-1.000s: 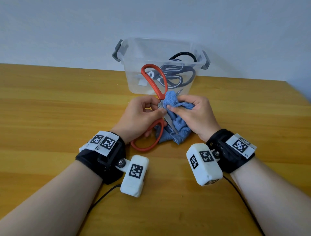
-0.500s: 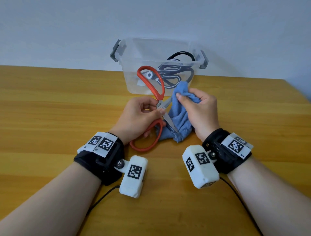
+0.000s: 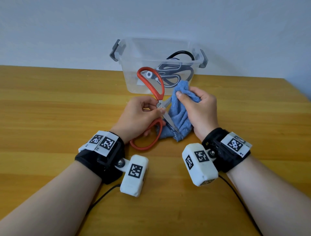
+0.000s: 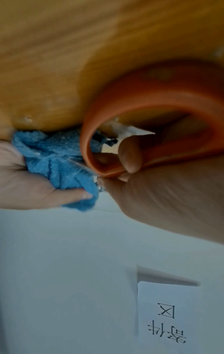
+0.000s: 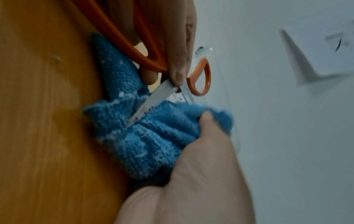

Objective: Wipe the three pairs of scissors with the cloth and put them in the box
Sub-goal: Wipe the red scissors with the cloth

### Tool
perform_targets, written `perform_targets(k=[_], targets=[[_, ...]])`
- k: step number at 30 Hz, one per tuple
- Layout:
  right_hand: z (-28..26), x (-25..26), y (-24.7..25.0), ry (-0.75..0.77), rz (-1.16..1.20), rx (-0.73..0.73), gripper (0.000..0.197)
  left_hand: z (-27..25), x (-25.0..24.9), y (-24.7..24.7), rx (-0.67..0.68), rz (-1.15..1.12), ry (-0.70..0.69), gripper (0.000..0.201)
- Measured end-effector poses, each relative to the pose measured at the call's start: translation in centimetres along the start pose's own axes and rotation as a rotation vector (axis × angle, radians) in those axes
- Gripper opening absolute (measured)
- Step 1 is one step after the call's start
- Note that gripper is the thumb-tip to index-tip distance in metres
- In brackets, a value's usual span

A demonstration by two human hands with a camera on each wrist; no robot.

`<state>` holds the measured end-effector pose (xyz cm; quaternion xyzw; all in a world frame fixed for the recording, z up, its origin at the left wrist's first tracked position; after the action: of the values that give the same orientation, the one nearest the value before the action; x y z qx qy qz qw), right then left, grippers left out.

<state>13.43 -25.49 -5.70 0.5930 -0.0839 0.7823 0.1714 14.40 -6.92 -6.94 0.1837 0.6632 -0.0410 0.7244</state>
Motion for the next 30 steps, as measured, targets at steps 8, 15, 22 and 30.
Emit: perform_targets(k=[8,15,22,30], targets=[[-0.5,0.8,-1.6,0.031,-0.1,0.113,0.009,-0.3,-0.3,0.0,0.01,0.009,-0.016,0.018],[-0.5,0.4,-1.2,0.011,-0.053,0.132,0.015,-0.2,-0.2,0.0,0.001,-0.01,-0.003,0.016],[-0.5,0.7,-1.6,-0.005,-0.03,0.144,0.011,-0.5,-0.5,-0.1,0.017,-0.037,-0.025,0.011],[-0.8,0.0,-2.0,-0.058,0.002,0.219,0.011,-0.2,-0.5,-0.1,0.009,-0.024,-0.035,0.011]])
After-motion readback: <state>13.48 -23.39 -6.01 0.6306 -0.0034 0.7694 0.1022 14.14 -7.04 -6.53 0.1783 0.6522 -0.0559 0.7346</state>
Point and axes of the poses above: each hand's wrist, its own z-axis towards the middle knuckle, its own y-axis out of the back of the hand, x = y × z, the point moved 9 cm from there along z, towards the middle knuckle, and after that the axes turned 1 degree about -z, right-handed, at the moved point
